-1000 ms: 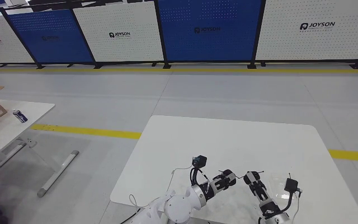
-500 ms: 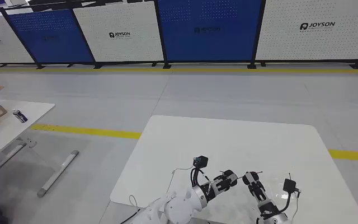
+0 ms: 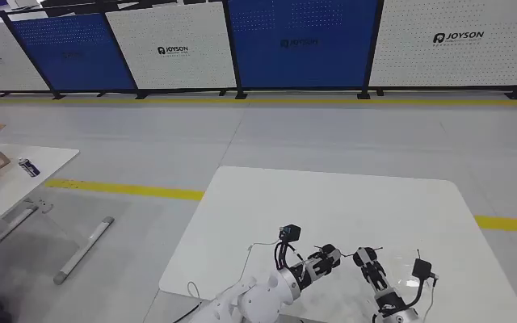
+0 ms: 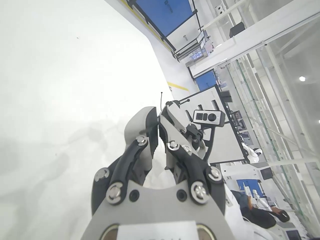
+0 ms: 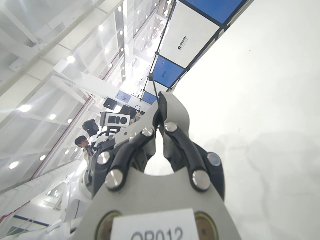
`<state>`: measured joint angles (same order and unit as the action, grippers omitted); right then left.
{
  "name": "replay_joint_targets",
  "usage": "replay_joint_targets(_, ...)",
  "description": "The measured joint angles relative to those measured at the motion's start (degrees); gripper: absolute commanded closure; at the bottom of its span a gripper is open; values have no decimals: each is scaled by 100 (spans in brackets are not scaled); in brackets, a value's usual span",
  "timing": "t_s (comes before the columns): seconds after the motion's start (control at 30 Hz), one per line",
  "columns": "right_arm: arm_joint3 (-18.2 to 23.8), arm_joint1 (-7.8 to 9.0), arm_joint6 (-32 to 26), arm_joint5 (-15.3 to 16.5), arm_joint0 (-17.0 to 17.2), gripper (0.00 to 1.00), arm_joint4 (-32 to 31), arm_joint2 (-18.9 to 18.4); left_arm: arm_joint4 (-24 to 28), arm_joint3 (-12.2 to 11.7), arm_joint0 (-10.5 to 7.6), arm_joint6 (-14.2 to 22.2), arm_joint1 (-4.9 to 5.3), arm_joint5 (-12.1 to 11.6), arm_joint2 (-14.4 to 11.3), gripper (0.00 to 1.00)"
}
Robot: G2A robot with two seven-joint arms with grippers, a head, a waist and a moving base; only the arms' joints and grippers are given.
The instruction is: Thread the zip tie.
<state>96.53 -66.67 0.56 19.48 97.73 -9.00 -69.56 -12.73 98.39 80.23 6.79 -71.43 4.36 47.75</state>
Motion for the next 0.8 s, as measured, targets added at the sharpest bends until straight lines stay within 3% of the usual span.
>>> replay_joint_targets(0.23, 42, 20, 30, 0, 27, 100, -63, 17, -350, 85, 47, -203, -13, 164, -84, 80)
replay_joint_targets(0.53, 74, 44, 107, 0, 45, 100, -129, 62, -428, 52, 24, -175, -39, 237, -146, 82)
replay_joint_targets(0.8, 82, 65, 124, 0, 40, 100, -99, 79, -430, 4, -21, -197, -71, 286, -181, 100)
